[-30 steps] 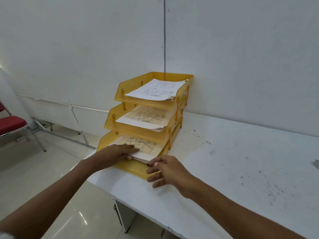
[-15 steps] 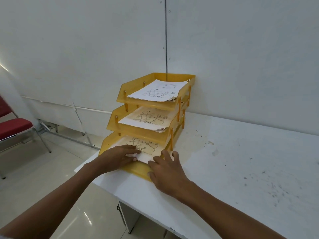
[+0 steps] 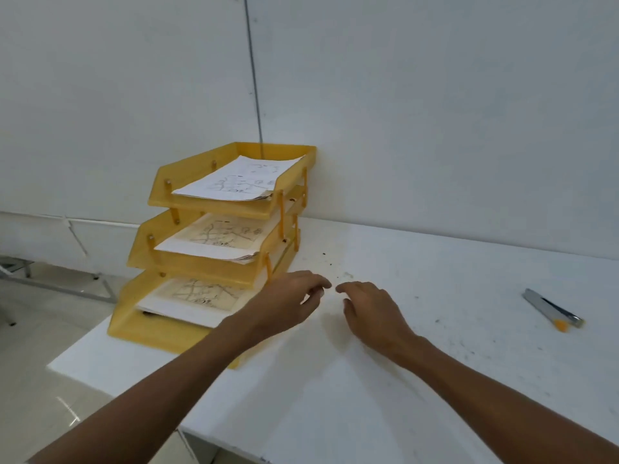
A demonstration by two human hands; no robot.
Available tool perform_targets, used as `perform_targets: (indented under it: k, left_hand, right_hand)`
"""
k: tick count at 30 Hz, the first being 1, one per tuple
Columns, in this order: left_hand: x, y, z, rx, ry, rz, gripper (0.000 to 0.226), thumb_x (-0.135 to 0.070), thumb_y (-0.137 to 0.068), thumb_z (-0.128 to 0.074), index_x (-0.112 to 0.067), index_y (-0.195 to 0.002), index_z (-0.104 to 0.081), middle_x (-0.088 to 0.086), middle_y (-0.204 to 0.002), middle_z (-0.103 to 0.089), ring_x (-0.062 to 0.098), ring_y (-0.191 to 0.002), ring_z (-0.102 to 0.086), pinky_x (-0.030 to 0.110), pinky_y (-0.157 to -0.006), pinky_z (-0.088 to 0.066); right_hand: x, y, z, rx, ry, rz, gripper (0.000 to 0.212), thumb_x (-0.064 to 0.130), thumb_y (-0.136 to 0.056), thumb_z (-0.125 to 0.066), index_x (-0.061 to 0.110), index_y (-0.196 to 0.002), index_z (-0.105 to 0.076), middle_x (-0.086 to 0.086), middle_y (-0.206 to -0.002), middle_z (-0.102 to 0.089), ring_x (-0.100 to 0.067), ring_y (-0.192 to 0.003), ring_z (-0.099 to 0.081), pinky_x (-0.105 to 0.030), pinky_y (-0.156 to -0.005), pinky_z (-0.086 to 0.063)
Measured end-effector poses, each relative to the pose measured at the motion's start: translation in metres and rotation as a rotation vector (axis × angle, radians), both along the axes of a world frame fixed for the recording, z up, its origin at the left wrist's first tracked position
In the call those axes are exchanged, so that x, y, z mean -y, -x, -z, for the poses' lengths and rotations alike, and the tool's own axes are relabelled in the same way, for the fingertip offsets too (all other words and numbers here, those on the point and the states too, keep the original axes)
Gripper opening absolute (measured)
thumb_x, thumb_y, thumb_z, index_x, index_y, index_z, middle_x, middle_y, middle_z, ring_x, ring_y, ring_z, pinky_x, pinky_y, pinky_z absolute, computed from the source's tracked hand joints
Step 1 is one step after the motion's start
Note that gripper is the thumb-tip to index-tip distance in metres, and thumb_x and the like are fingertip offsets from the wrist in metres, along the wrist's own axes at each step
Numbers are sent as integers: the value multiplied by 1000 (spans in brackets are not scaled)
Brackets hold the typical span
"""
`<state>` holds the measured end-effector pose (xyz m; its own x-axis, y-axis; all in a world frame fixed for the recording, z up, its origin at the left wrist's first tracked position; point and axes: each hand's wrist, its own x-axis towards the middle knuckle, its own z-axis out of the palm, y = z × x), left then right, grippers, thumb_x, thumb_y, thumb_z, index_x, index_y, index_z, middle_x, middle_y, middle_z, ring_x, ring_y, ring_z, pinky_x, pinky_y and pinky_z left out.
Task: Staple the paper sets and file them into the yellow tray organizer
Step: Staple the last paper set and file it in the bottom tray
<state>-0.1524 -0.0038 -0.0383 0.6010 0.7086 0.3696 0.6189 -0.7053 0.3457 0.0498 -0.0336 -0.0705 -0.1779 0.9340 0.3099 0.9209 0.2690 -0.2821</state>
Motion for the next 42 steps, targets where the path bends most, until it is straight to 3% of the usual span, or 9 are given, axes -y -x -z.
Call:
perform_targets:
  k: [4, 10, 14, 21, 25, 29, 32, 38, 42]
  left_hand:
    - [-46, -47, 24, -124, 148, -196, 41, -9, -106, -39, -9, -145, -52, 11, -141, -58, 25, -130, -54, 30, -107, -41]
    - [-99, -75, 36, -258, 211, -366, 48, -8, -105, -32, -4, -152, -35, 15, -155, -41, 32, -141, -40, 43, -113, -41]
    - [-121, -81, 34, -356, 246, -332, 51, -23, -110, -24, -2, -156, -24, 17, -165, -24, 33, -152, -23, 47, -123, -21]
    - [-121, -75, 41, -207, 178, -271, 40, -8, -104, -36, -3, -135, -61, 14, -142, -61, 30, -133, -55, 41, -111, -44]
    - [-115, -69, 44, -225, 160, -195, 41, -5, -103, -42, -8, -138, -63, 8, -144, -61, 26, -137, -53, 34, -116, -37]
    - [-100, -71, 46, -243, 116, -151, 28, 0, -96, -46, 2, -101, -73, 11, -98, -73, 27, -97, -64, 34, -88, -49]
    - [-92, -75, 44, -272, 121, -145, 18, 4, -86, -47, 1, -71, -56, 14, -71, -58, 28, -75, -56, 42, -72, -48]
    - [-89, -82, 32, -243, 138, -138, 24, 3, -91, -53, -5, -89, -76, 12, -97, -74, 26, -95, -66, 41, -88, -53]
    - [-92, -90, 25, -272, 163, -160, 24, 2, -94, -53, -6, -100, -75, 9, -106, -74, 24, -102, -66, 35, -89, -54]
  right_hand:
    - [-4, -58, 6, -20, 80, 140, 41, 15, -100, -42, 19, -140, -51, 1, -144, -55, -22, -132, -48, -38, -108, -39]
    - [-13, -106, 16, -56, 125, 214, 40, 16, -100, -41, 19, -139, -52, 3, -142, -55, -18, -129, -50, -34, -108, -37]
    - [-21, -114, 22, -61, 70, 193, 40, 14, -99, -43, 17, -136, -56, 4, -138, -59, -17, -126, -51, -31, -107, -38]
    - [-32, -126, 24, -140, 49, 159, 36, 9, -98, -45, 15, -130, -61, 3, -128, -64, -18, -117, -56, -27, -100, -41]
    - [-30, -126, 21, -182, 74, 146, 36, 7, -98, -45, 14, -128, -62, 2, -125, -66, -18, -115, -56, -26, -97, -42]
    - [-22, -125, 18, -212, 115, 150, 36, 8, -98, -44, 16, -128, -61, 4, -127, -65, -16, -119, -56, -29, -100, -43]
    - [-16, -124, 17, -228, 136, 149, 36, 8, -99, -43, 16, -129, -61, 4, -128, -64, -15, -119, -56, -25, -99, -42]
    - [-2, -124, 11, -272, 172, 134, 36, 11, -101, -40, 17, -131, -58, 5, -130, -63, -11, -121, -56, -19, -95, -39]
    - [2, -127, 8, -271, 171, 126, 36, 8, -101, -40, 15, -129, -61, 3, -128, -64, -13, -120, -56, -18, -95, -39]
